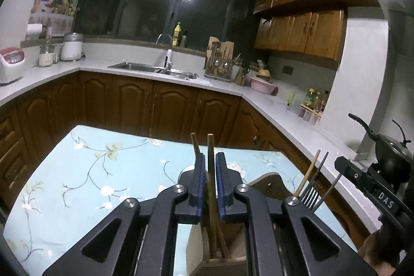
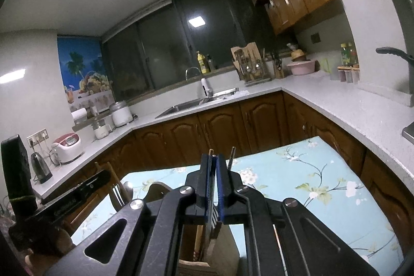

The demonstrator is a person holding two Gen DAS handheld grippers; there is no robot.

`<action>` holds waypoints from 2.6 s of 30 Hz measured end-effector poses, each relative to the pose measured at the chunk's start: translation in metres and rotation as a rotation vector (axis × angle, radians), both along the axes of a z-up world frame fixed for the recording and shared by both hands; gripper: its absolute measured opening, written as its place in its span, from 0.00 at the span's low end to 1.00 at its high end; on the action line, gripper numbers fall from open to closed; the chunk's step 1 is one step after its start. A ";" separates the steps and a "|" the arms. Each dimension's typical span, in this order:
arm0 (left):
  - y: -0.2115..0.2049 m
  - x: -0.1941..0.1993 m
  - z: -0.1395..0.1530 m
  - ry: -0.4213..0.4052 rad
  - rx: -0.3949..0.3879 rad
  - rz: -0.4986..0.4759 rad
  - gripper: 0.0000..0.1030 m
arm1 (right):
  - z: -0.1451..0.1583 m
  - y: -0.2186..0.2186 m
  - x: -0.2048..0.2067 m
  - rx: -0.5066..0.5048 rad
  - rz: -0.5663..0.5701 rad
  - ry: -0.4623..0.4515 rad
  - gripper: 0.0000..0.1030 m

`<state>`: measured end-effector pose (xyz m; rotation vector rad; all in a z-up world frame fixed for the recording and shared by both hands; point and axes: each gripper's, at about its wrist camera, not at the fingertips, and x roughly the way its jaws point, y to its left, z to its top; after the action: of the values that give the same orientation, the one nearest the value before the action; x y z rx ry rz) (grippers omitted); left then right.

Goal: Organize utensils

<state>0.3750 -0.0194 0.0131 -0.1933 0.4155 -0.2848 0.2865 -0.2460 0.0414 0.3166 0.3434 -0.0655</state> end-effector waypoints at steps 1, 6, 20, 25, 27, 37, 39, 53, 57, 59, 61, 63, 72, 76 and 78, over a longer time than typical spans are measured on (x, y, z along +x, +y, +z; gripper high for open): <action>0.001 0.001 0.001 0.004 0.000 0.005 0.17 | -0.001 -0.002 0.001 0.012 0.000 0.005 0.09; 0.002 0.001 0.006 0.006 -0.002 0.016 0.21 | -0.005 -0.006 0.001 0.042 -0.003 0.020 0.09; 0.002 -0.002 0.007 0.039 -0.005 0.038 0.68 | -0.005 -0.006 -0.003 0.066 0.014 0.025 0.58; 0.003 -0.007 0.010 0.054 -0.007 0.046 0.82 | -0.005 -0.005 -0.005 0.068 0.019 0.031 0.66; 0.005 -0.012 0.011 0.064 -0.011 0.045 0.84 | -0.005 -0.004 -0.006 0.068 0.019 0.031 0.68; 0.020 -0.039 0.013 0.130 -0.035 0.078 0.98 | -0.006 -0.004 -0.026 0.089 0.030 0.031 0.89; 0.023 -0.047 0.015 0.144 -0.041 0.083 0.98 | -0.005 -0.002 -0.032 0.086 0.038 0.034 0.89; 0.045 -0.109 0.045 0.157 -0.022 0.107 0.98 | 0.004 0.014 -0.081 0.089 0.046 0.036 0.89; 0.052 -0.139 0.055 0.135 0.008 0.127 0.99 | 0.011 0.020 -0.103 0.077 0.050 0.019 0.90; 0.054 -0.155 0.059 0.126 0.029 0.130 0.99 | 0.015 0.023 -0.113 0.070 0.049 0.010 0.92; 0.054 -0.168 0.061 0.123 0.041 0.122 0.99 | 0.017 0.027 -0.125 0.060 0.057 0.002 0.93; 0.055 -0.183 0.062 0.116 0.046 0.112 0.99 | 0.019 0.032 -0.133 0.048 0.061 0.004 0.93; 0.061 -0.231 0.061 0.104 0.121 0.109 0.99 | 0.015 0.053 -0.171 -0.072 0.069 0.005 0.96; 0.066 -0.246 0.055 0.093 0.129 0.111 0.99 | 0.009 0.061 -0.184 -0.091 0.085 0.006 0.97; 0.068 -0.255 0.052 0.083 0.125 0.112 0.99 | 0.005 0.065 -0.189 -0.108 0.083 0.007 0.97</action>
<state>0.1205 0.0482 0.0650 -0.1058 0.5013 -0.1406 0.0970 -0.1814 0.0464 0.1945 0.3583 -0.0034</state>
